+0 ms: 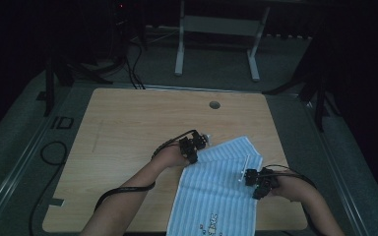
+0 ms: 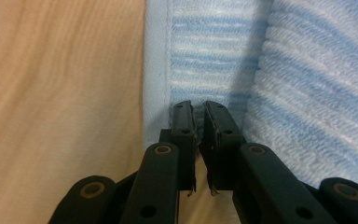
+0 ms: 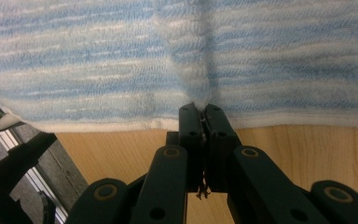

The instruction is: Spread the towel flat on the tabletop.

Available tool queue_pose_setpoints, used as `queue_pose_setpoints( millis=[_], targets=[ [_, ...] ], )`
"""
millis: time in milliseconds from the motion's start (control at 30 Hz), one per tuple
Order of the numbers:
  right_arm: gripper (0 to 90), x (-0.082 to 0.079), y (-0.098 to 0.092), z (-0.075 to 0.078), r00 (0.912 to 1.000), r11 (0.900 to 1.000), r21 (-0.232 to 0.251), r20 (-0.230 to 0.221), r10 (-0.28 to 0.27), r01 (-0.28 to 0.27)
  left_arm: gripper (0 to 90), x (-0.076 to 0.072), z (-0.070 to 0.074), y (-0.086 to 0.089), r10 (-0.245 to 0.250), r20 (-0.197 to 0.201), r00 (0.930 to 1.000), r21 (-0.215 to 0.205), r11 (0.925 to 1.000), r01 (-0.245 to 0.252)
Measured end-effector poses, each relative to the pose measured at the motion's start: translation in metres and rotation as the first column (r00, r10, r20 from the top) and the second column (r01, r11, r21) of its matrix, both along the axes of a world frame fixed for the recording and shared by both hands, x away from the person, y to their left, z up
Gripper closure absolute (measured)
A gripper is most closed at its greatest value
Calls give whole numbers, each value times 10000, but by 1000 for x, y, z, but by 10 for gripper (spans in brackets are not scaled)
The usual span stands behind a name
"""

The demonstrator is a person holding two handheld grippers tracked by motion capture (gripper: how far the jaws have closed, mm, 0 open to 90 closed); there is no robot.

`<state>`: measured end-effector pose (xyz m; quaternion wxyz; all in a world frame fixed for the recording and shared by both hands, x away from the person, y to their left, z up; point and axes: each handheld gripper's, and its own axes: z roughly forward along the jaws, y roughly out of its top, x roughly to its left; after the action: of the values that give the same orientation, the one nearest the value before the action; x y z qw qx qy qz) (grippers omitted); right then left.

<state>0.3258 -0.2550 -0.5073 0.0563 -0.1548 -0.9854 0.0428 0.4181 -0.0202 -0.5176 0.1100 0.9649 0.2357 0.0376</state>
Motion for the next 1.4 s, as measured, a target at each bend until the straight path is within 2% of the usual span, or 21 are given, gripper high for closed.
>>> queue_pose_setpoints(
  millis=[100,267,367,400,433,467,500,533,733,867,933,967,1000,1033,1067,1133,1200,1233,1267,1300,1400],
  targets=[
    [876,0,-1,1,10000,10000,47,13,-41,41,828,8,0,6,223,125,9997,304,9993,-227],
    [876,1,-4,6,9998,9999,132,177,-95,92,819,30,0,40,1223,251,9922,617,9904,-1236],
    [874,2,-3,6,9999,10000,55,145,-83,82,818,36,0,51,1459,392,9885,842,9853,-1488],
    [874,2,-3,6,9999,9999,52,114,-90,90,818,42,1,60,1627,573,9850,1207,9783,-1686],
    [874,2,-3,6,9999,9999,52,114,-90,90,816,42,1,60,1627,573,9850,1207,9783,-1686],
    [874,2,-1,5,9999,10000,4,119,8,-8,805,48,0,68,1714,911,9810,1690,9681,-1849],
    [873,2,0,5,9999,10000,28,144,1,-2,804,48,0,68,1714,911,9810,1690,9681,-1849],
    [873,3,0,5,9999,10000,53,139,0,-1,793,54,-1,76,1828,1237,9753,2141,9548,-2061],
    [869,5,7,5,9998,9998,148,191,88,-91,779,69,-1,92,2479,1243,9608,1934,9437,-2686],
    [826,9,14,9,9996,9997,221,255,134,-139,725,72,0,93,2470,1424,9585,2319,9331,-2749],
    [785,12,14,15,9986,9995,297,532,76,-92,682,65,9,90,2386,1509,9593,1934,9446,-2653],
    [785,12,14,15,9986,9995,297,532,76,-92,660,65,9,90,2386,1509,9593,1934,9446,-2653],
    [778,15,14,19,9980,9991,428,638,15,-42,660,58,17,87,2227,1373,9652,1388,9605,-2413],
    [772,18,14,25,9957,9986,531,927,18,-67,651,58,17,87,2227,1373,9652,1388,9605,-2413],
    [772,18,14,25,9957,9986,531,927,18,-67,651,45,29,81,1928,1294,9727,798,9757,-2040],
    [865,31,20,40,9883,9978,670,1519,-108,6,635,14,41,64,966,877,9914,377,9942,-1002],
    [900,34,24,42,9874,9971,757,1575,-115,-5,636,3,41,59,670,697,9953,408,9967,-699],
    [900,38,31,41,9862,9961,882,1649,-129,-17,640,-16,40,52,355,367,9987,166,9992,-362],
    [900,38,31,41,9862,9961,882,1649,-129,-17,641,-16,40,52,355,367,9987,166,9992,-362],
    [900,39,40,35,9865,9957,907,1638,48,-199,642,-35,33,48,-28,57,10000,225,9997,27],
    [900,40,48,27,9872,9948,948,1583,214,-368,640,-49,24,48,-326,-411,9986,152,9993,332]
  ],
)
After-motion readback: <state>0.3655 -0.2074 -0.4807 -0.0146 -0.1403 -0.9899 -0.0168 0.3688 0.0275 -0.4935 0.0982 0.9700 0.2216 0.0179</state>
